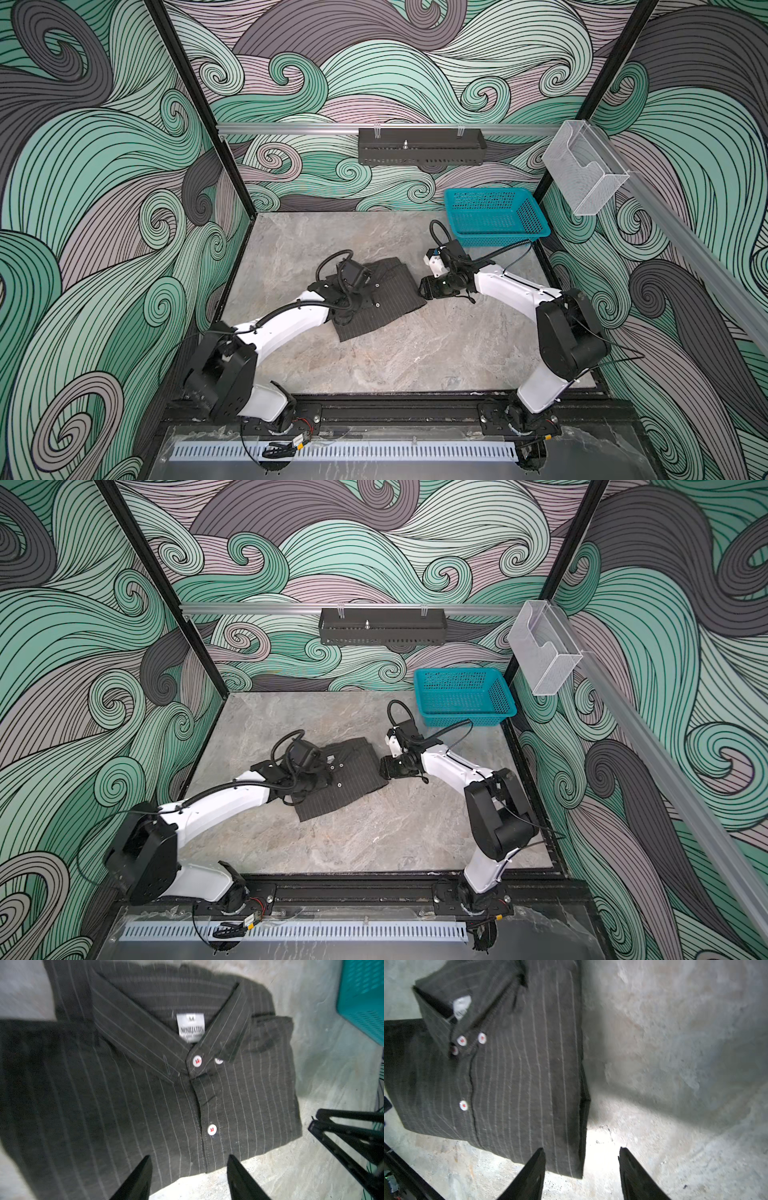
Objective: Fold and stack the long sleeve shirts
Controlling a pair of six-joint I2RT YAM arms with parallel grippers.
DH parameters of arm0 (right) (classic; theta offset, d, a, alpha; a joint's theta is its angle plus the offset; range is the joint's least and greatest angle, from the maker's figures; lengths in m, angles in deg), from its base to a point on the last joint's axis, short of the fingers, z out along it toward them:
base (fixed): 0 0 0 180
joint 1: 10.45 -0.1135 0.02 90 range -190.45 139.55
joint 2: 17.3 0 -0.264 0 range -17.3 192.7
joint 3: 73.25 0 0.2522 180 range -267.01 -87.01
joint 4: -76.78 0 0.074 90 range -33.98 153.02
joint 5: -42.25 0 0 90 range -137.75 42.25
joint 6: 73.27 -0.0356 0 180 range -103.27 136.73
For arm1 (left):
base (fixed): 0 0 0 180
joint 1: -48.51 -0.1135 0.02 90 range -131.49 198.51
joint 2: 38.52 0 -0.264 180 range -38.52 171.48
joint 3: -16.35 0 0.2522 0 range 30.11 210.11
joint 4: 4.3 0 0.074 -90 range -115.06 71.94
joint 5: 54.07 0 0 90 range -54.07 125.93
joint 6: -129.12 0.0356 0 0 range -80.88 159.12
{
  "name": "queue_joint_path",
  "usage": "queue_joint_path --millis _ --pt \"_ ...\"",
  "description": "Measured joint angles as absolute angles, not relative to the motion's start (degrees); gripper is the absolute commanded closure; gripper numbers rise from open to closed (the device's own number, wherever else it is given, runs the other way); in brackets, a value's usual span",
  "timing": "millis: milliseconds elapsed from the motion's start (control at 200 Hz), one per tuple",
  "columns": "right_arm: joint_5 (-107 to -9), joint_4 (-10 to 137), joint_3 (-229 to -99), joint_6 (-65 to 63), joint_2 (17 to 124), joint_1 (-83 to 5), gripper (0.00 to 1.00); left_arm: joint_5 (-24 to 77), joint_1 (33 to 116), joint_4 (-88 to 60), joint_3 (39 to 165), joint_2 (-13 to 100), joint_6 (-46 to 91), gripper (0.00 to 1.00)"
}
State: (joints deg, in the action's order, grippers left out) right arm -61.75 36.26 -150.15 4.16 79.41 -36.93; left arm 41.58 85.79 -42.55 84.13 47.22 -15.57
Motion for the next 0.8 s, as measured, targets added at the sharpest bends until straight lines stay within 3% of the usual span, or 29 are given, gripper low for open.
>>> queue_joint_path --millis 180,345,625,801 --pt "-61.2 35.3 -149.1 4.1 76.7 -36.9 0.42 44.9 87.7 -43.7 90.2 62.1 -20.1 0.34" --pt "-60.6 34.7 -147.9 4.2 72.6 -36.9 0.42 47.3 84.6 -46.9 95.5 66.8 -14.8 0.33" --pt "-60.0 33.6 -145.3 4.3 66.4 -36.9 0.43 49.8 70.2 -52.7 97.0 67.5 3.0 0.32" --pt "-60.1 33.2 -144.9 4.3 66.1 -36.9 0.43 48.4 69.4 -55.8 97.0 63.1 9.2 0.26"
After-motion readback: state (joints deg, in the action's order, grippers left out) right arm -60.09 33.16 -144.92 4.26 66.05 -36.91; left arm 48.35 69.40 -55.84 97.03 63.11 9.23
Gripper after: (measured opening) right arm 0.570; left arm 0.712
